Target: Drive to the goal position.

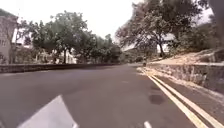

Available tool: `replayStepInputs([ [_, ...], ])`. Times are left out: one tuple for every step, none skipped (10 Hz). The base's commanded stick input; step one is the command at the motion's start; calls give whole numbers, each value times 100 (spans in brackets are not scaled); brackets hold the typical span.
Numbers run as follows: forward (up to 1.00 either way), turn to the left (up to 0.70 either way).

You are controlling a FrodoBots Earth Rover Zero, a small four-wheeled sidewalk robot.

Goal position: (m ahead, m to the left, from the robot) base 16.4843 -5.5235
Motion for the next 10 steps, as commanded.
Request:
replayStepInputs([
  [50, 0],
  [50, 0],
  [50, 0],
  [50, 0],
  [50, 0],
  [50, 0],
  [50, 0],
  [50, 0],
  [50, 0],
  [50, 0],
])
